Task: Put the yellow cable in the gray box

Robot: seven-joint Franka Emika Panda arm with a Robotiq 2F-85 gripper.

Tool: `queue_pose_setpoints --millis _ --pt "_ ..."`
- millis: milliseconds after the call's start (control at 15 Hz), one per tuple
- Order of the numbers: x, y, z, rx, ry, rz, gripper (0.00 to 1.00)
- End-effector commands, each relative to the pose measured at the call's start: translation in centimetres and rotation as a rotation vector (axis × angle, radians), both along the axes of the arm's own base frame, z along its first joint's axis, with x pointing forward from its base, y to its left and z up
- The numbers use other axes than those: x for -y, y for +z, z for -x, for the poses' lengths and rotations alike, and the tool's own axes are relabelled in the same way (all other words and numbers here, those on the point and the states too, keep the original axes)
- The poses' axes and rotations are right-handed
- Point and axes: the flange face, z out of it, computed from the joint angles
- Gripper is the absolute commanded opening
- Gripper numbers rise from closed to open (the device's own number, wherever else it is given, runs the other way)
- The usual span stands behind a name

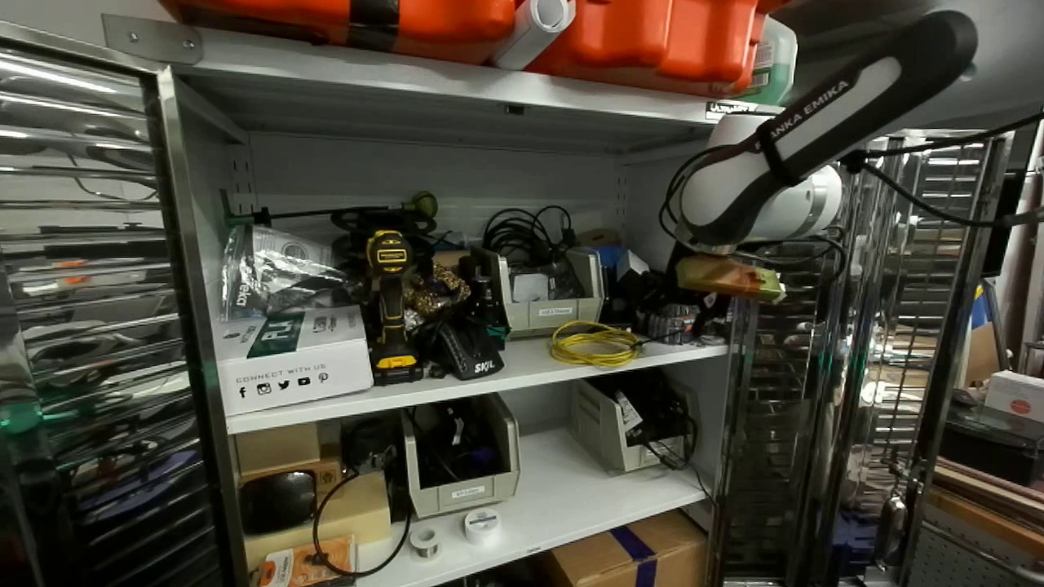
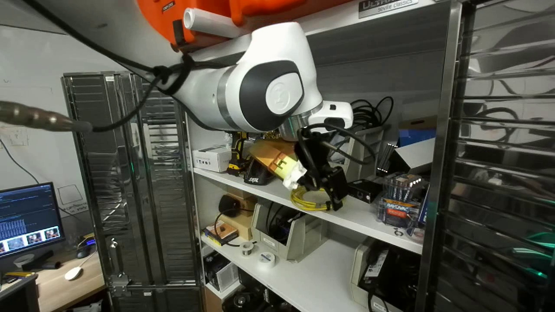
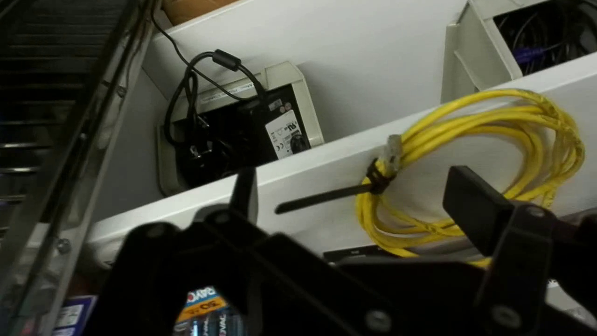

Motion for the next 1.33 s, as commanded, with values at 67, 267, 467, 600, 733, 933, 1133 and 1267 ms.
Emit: queue_pose_setpoints --millis 67,267,467,600,733,933,1133,1267 --pt "-2.3 -0.4 -5.0 0.024 -0.018 0.017 1.00" --pt "-2.9 -1.8 -6.4 0.001 -0.022 0.032 1.00" --pt "-3.0 -3.0 -7.2 -0.028 -0.021 0.052 1.00" --pt "-3.1 -3.6 -7.5 -0.044 -0.021 0.068 0.73" --pt "-3.1 -3.9 -7.7 -0.053 -0.023 0.090 0.56" --pt "-3.3 -3.5 -7.3 -0.070 -0.021 0.112 0.34" --pt "-3.7 -3.1 -6.7 -0.087 -0.020 0.133 0.13" --pt "-4.0 -2.9 -6.1 -0.110 -0.019 0.135 0.10"
